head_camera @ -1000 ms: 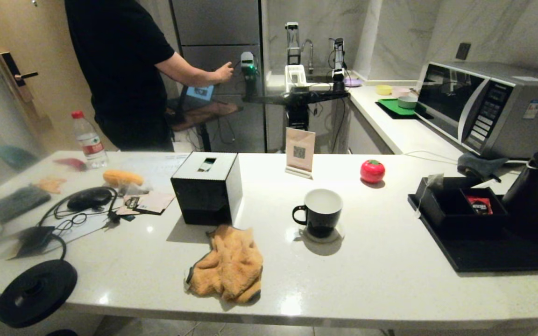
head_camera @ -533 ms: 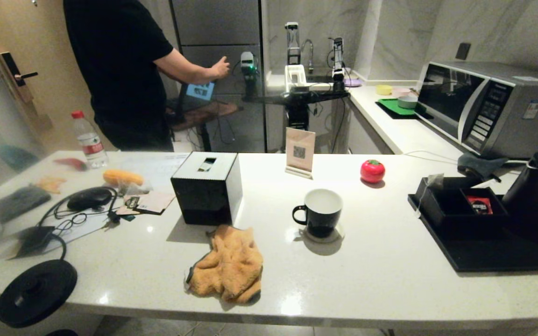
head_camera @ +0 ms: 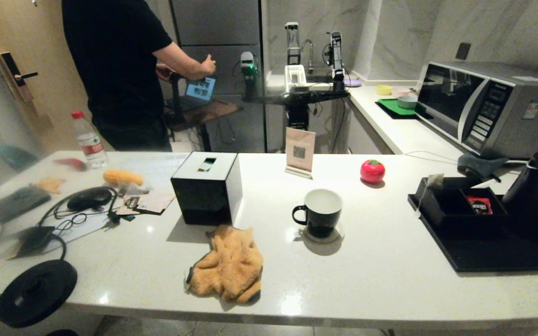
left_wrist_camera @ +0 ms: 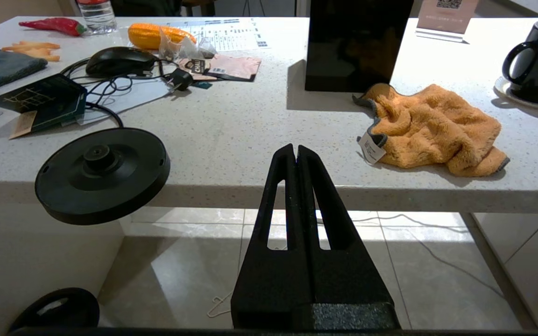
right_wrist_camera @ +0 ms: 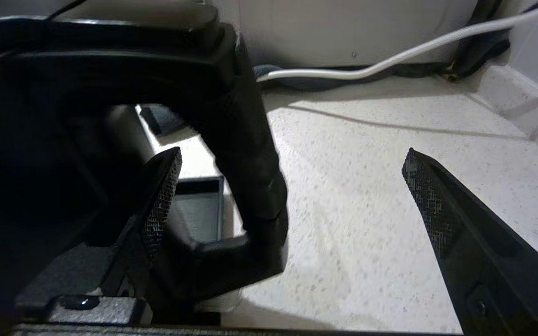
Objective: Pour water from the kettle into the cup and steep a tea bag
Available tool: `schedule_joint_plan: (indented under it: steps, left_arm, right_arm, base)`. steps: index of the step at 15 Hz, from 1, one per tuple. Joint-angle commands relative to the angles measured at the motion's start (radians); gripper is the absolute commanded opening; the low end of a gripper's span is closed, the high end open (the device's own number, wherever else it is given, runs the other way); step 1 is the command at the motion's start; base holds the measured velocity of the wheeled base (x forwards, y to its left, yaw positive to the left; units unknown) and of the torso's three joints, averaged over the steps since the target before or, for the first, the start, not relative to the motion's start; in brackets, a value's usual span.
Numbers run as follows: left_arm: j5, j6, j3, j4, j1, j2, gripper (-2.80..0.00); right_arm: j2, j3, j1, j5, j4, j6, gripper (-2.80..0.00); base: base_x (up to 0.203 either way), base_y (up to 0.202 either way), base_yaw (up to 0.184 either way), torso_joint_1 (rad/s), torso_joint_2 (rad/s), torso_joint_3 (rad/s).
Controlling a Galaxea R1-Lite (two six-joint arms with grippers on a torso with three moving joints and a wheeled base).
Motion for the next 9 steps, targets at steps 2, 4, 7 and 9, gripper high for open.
schedule_joint_plan:
  steps: [2,4,7,9]
  left_arm:
    - [0.000,-0.001,0.000,0.000,0.000,0.001,-2.80]
    - [0.000,-0.001,0.000,0.000,0.000,0.001,-2.80]
    - [0.000,-0.001,0.000,0.000,0.000,0.001,-2.80]
    - [-0.001,-0.002,0.000,0.000,0.000,0.001,-2.80]
  right_arm:
    - [0.041,-0.058,0.016,0.004,-0.005,0.000,0.00]
    - [0.055,-0.083,0.025,0.003,-0.005,0.000,0.00]
    - [0.073,-0.110,0.035,0.003,-0.006,0.000,0.00]
    - [0.087,-0.134,0.043,0.003,-0.005,0.000,0.00]
  base:
    - [0.000,0.000,0.000,0.000,0.00,0.000]
    - [0.000,0.000,0.000,0.000,0.00,0.000]
    - [0.000,0.000,0.000,0.000,0.00,0.000]
    - [0.000,0.000,0.000,0.000,0.00,0.000]
